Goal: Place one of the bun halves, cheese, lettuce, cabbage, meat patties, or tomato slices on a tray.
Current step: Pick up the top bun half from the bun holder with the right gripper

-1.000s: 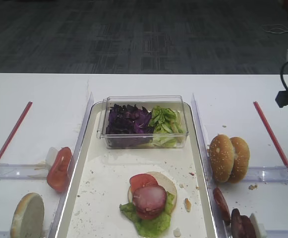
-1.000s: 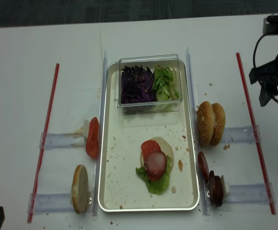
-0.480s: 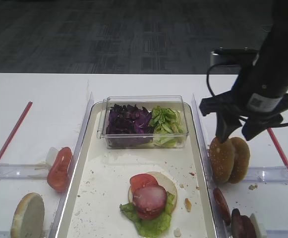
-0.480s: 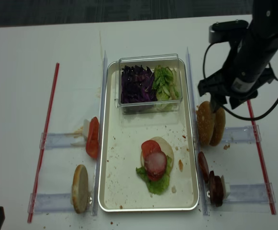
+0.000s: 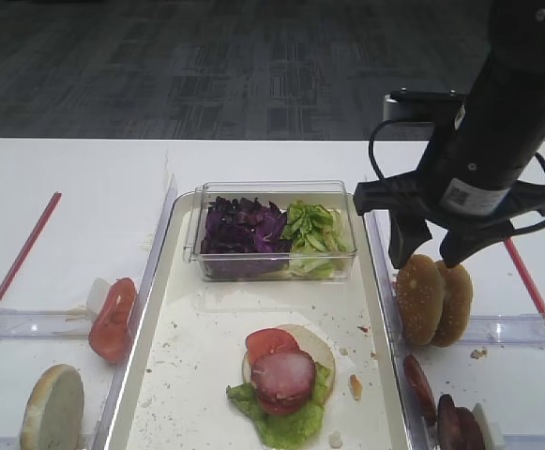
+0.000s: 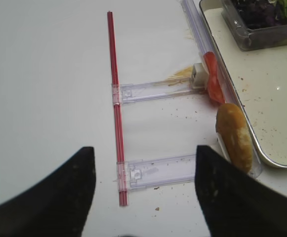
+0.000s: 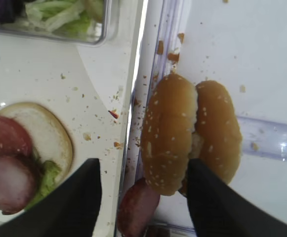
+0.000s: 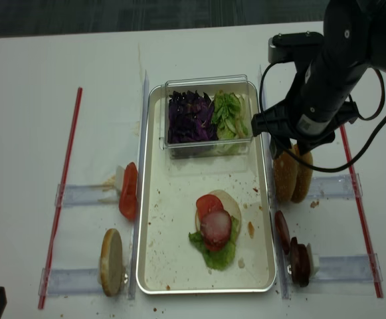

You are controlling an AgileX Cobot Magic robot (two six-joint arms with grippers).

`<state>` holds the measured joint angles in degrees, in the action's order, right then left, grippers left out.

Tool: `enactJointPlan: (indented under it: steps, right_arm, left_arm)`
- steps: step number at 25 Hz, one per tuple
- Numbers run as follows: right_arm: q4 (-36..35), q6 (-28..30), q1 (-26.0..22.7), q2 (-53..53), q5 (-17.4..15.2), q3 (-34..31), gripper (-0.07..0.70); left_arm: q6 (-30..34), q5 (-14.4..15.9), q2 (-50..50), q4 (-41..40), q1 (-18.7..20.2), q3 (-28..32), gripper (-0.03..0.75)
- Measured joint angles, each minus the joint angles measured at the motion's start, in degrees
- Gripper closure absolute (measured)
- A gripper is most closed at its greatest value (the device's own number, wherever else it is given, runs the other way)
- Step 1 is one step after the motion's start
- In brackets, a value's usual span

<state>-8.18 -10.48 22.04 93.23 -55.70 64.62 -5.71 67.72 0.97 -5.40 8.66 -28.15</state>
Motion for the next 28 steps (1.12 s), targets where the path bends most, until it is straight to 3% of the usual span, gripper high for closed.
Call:
enactJointPlan:
  steps: [10, 16, 28]
  right_arm:
    - [0.00, -8.22, 0.00, 0.22, -0.03, 0.00, 0.199]
    - [2.01, -8.35, 0.00, 2.60, -2.74, 0.00, 0.199]
    - [0.21, -6.70, 0.00, 4.29, -0.55, 0.00, 0.199]
  left_arm:
    - [0.00, 0.00, 0.00, 0.00, 0.00, 0.00, 0.278]
    - [0.00, 0.00, 0.00, 0.00, 0.00, 0.00, 0.278]
    - [0.00, 0.00, 0.00, 0.00, 0.00, 0.00, 0.278]
